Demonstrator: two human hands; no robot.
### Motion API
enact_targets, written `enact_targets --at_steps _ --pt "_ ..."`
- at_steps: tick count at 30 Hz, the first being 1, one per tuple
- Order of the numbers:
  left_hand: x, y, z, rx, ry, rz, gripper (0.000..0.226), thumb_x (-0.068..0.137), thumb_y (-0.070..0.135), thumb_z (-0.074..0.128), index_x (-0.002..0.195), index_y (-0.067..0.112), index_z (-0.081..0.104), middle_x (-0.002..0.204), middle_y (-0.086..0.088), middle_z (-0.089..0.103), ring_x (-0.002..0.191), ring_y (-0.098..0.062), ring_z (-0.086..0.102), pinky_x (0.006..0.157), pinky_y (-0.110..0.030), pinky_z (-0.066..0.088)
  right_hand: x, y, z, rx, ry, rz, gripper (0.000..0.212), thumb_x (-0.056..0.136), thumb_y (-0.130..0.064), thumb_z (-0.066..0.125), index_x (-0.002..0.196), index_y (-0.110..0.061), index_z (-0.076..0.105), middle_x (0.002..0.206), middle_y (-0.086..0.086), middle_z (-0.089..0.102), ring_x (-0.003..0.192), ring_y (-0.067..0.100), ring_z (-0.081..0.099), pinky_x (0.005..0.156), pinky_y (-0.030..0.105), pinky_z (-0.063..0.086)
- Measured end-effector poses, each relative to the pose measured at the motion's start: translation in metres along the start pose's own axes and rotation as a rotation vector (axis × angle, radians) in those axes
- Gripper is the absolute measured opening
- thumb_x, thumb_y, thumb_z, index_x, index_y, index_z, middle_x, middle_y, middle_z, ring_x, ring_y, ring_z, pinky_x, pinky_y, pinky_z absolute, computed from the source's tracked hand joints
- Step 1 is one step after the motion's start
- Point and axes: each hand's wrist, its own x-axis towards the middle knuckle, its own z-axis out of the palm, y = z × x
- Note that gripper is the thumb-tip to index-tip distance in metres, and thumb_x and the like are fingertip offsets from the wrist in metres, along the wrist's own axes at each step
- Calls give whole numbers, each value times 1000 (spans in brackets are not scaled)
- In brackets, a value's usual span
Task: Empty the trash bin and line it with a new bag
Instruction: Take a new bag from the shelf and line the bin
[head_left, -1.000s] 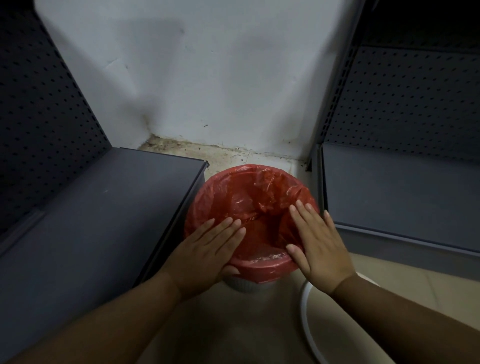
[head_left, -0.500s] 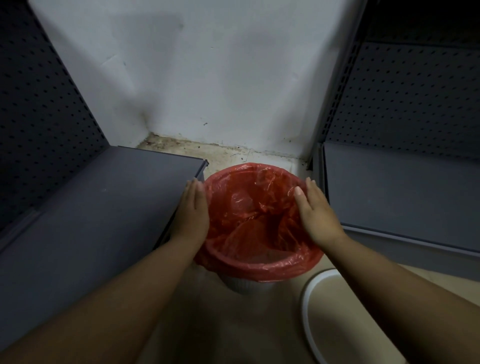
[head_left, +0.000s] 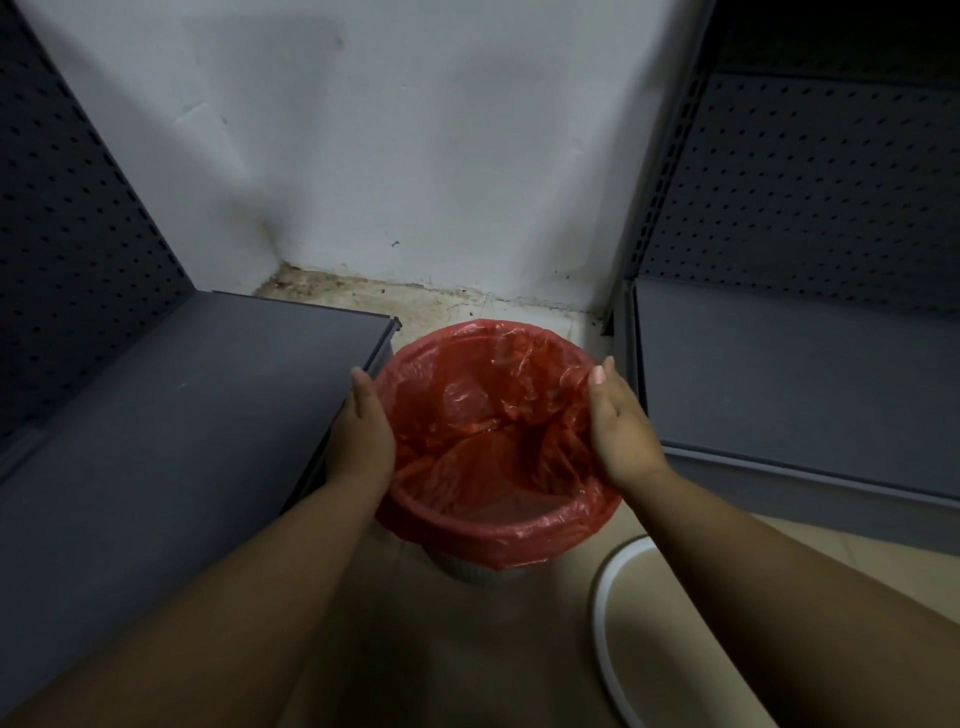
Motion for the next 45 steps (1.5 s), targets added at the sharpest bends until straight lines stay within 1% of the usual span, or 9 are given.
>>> enact_targets --at_steps 5,9,14,17,19,22,26,35,45 --pt "10 4 -4 -43 -49 -115 113 57 95 4 133 27 51 139 -11 53 126 -33 51 107 -50 37 10 -5 -7 22 -76 51 65 95 -57 14 150 -23 20 158 0 22 146 20 19 120 40 14" --pt "2 30 -2 286 30 59 67 96 54 10 143 14 38 147 -18 40 134 -34 38 111 -45 28 -7 1 -15 183 130 60 55 99 -49 22 138 -19 47 143 5 48 135 23 41 109 32 30" --pt "-2 49 10 510 13 413 54 99 41 22 142 12 36 149 -14 38 137 -31 35 115 -43 25 -40 57 -25 -215 356 52 43 100 -32 34 90 -3 64 92 18 68 90 37 61 69 36 41" --pt "-6 53 21 565 -26 479 54 99 41 23 144 14 34 152 -11 35 140 -28 32 117 -45 22 -43 95 -27 -452 215 88 29 97 -25 43 89 -6 62 95 19 68 89 37 61 66 32 37" --pt "-7 53 25 605 -45 507 53 100 40 23 143 12 36 150 -12 38 139 -28 34 117 -46 23 -40 113 -24 -557 38 102 26 96 -22 43 107 -11 63 110 14 66 102 32 60 79 33 45" --pt "-4 49 24 658 -40 526 53 100 40 22 138 9 43 144 -16 45 133 -31 40 114 -47 28 -31 131 -19 -700 -233 110 41 94 -16 42 135 -19 46 133 8 53 122 27 49 99 37 44" --pt "1 43 16 702 -9 504 57 98 43 22 137 8 45 142 -17 47 131 -33 42 113 -46 29 -21 144 -12 -895 -471 109 50 93 -8 43 141 -18 38 144 8 43 131 27 42 107 40 39" --pt "1 37 1 711 36 400 52 101 38 17 143 14 37 151 -9 37 140 -23 30 119 -39 16 -8 182 10 -930 -606 90 35 96 -24 39 124 -12 58 128 10 60 118 28 56 96 35 44" --pt "0 31 -7 739 60 386 55 100 41 15 143 16 37 151 -8 38 140 -24 31 118 -40 18 -16 191 8 -1024 -642 0 36 95 -15 37 127 -7 51 128 16 57 117 33 57 96 38 46"
